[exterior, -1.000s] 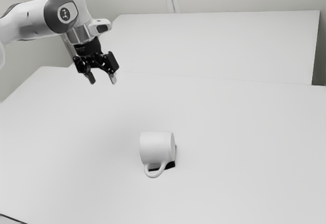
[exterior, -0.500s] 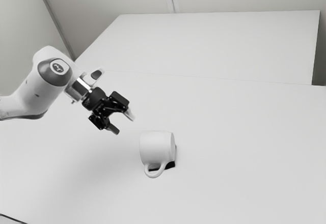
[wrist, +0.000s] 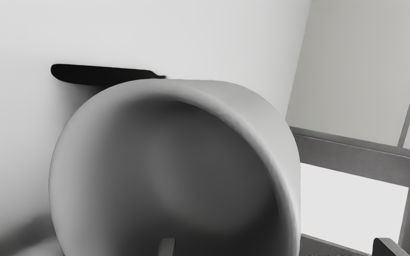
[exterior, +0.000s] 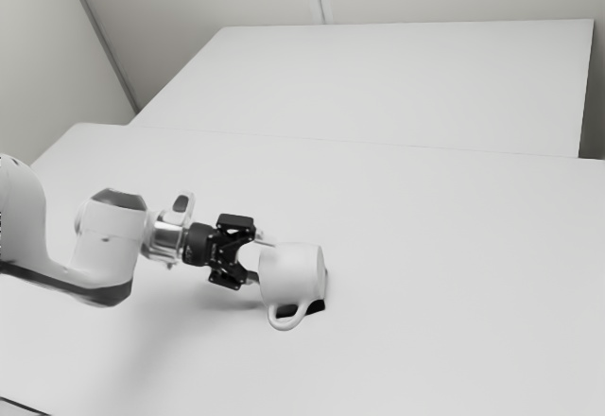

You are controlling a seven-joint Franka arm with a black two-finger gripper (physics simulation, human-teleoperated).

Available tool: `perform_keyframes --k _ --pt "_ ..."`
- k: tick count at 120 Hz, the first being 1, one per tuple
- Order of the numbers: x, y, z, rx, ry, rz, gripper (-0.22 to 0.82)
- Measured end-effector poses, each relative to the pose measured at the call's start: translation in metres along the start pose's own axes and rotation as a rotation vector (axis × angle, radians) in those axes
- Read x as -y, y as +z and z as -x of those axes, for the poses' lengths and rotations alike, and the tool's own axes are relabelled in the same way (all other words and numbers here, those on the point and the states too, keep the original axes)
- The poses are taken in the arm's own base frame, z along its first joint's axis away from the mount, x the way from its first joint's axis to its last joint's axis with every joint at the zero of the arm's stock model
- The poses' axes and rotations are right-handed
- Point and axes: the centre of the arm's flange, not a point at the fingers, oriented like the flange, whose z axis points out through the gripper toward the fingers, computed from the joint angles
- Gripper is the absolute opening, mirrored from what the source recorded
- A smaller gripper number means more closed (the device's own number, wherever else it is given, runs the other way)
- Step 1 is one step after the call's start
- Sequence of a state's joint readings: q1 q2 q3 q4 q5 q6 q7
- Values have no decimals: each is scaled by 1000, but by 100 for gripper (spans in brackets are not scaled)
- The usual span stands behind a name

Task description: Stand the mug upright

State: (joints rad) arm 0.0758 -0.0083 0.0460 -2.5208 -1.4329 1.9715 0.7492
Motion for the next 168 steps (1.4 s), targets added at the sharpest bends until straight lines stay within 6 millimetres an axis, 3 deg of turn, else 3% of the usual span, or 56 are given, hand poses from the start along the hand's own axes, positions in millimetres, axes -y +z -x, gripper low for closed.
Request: perform_keyframes --k 18,39,54,72,92,112,139,168 --pt "-3 6 1 -5 92 83 57" --pt "-1 11 1 -2 194 130 15" --pt "-5 10 0 -8 269 150 -3" --pt "-15 7 -2 -24 350 182 -11" --pt "-46 -4 -6 -40 480 173 -16" --pt "-79 -18 -23 72 662 -59 -17" --pt "-129 -56 -51 288 867 -546 -18" --pt "-143 -79 -62 369 870 -920 -18"
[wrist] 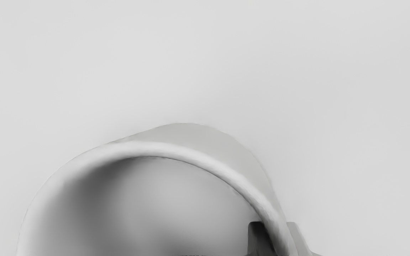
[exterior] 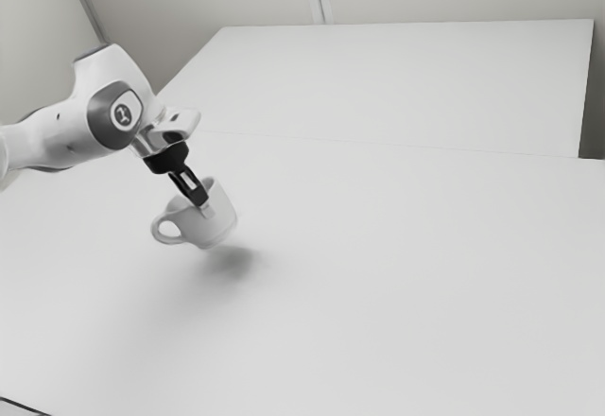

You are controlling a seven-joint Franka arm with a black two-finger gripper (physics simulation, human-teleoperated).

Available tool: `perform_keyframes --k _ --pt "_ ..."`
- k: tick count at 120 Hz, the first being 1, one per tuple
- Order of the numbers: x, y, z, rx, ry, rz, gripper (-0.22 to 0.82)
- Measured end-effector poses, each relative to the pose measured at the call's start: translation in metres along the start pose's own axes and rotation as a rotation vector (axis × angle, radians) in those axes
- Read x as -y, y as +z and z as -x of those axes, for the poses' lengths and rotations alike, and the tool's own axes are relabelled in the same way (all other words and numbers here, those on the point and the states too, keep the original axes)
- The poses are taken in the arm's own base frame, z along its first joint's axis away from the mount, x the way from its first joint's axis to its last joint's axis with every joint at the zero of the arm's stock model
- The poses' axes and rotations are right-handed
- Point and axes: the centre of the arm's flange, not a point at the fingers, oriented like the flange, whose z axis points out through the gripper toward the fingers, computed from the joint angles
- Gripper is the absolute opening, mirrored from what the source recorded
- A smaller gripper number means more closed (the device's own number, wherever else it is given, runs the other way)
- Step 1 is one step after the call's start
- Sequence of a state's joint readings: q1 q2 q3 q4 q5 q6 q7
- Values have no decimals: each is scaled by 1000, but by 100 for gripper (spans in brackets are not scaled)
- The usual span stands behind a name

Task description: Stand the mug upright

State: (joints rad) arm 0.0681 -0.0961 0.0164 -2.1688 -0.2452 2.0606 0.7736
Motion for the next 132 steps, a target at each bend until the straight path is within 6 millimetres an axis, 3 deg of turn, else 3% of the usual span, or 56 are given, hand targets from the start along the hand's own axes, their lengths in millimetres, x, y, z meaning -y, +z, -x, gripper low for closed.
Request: perform_keyframes --k 16,64,76,86,97,111,132 --pt "5 9 1 42 -38 -89 -18" --pt "12 76 21 32 -198 -176 -16" --pt "12 91 23 35 -226 -171 -7" --pt "11 95 21 26 -241 -172 12" --pt "9 92 19 12 -253 -177 29" --pt "6 77 15 -13 -266 -185 42" --pt "10 14 -11 -50 -305 -179 52"
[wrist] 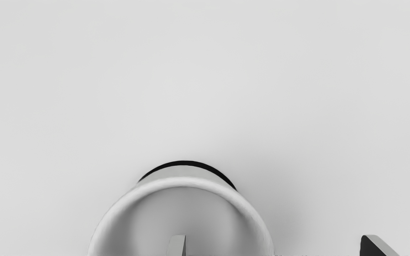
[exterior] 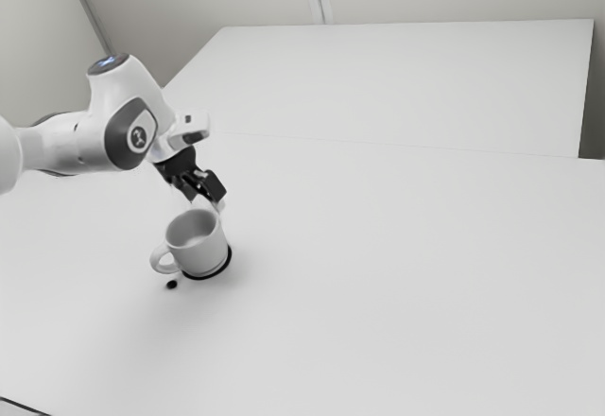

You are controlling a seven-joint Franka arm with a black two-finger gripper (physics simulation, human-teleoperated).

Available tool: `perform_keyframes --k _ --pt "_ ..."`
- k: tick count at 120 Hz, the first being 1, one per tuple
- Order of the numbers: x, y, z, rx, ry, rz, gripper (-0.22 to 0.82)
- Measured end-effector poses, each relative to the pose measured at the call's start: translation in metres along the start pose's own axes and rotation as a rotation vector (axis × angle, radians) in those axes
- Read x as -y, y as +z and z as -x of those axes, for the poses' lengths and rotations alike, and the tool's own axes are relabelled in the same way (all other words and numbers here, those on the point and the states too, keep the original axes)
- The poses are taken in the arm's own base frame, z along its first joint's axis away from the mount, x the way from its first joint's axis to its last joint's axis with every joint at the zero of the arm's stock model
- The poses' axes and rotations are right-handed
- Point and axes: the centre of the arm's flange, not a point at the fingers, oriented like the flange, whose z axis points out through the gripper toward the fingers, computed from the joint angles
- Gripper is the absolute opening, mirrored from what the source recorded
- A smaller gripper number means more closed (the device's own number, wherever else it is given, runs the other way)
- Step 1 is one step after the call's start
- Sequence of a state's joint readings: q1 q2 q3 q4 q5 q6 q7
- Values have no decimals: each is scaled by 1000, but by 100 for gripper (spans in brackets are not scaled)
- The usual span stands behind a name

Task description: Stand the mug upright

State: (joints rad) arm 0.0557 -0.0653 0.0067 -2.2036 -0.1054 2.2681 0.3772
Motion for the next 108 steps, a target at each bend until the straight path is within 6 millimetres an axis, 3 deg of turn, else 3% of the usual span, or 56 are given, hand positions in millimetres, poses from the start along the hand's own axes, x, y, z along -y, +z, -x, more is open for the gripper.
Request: perform_keyframes --k 16,41,54,71,108 --pt "3 -50 -30 1 -27 21 56" --pt "7 -145 -81 -27 -33 17 59" --pt "13 -171 -99 -24 -40 12 60" --pt "17 -191 -99 -7 -56 14 60" --pt "19 -196 -87 48 -85 30 60"
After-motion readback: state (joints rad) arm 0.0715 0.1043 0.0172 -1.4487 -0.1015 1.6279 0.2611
